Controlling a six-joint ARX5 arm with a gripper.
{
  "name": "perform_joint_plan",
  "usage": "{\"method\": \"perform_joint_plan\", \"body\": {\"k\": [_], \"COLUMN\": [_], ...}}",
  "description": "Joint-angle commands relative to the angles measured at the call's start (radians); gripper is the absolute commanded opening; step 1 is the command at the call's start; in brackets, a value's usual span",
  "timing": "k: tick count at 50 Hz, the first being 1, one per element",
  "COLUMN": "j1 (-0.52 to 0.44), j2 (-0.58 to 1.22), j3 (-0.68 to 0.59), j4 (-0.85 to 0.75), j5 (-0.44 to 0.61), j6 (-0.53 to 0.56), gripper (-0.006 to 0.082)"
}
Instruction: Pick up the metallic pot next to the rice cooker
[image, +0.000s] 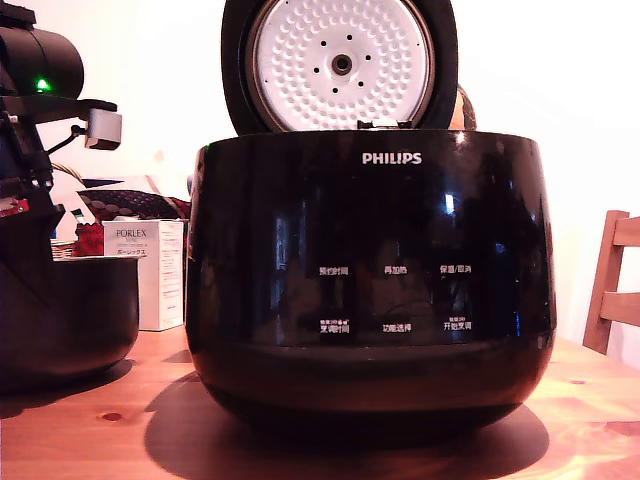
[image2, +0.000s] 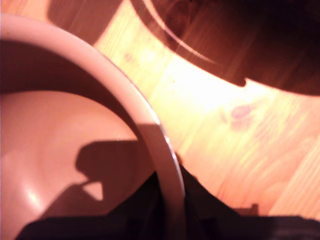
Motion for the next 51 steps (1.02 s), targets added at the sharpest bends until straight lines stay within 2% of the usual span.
{"method": "perform_joint_plan", "body": {"k": [1, 6, 19, 37, 51], "j1": [-0.013, -0.029, -0.056, -0.103, -0.103], "j2": [-0.013, -0.047, -0.188, -0.342, -0.362], "j3": [-0.022, -0.019, 0.007, 0.103, 0.118], "j4": [-0.02, -0.035, -0.092, -0.304, -0.368], "j5": [-0.023, -0.103, -0.184, -0.195, -0.195], "j6": [-0.007, -0.01, -0.037, -0.09, -0.112], "gripper": [-0.0022, -0.0022, -0.0022, -0.0022, -0.0022]}}
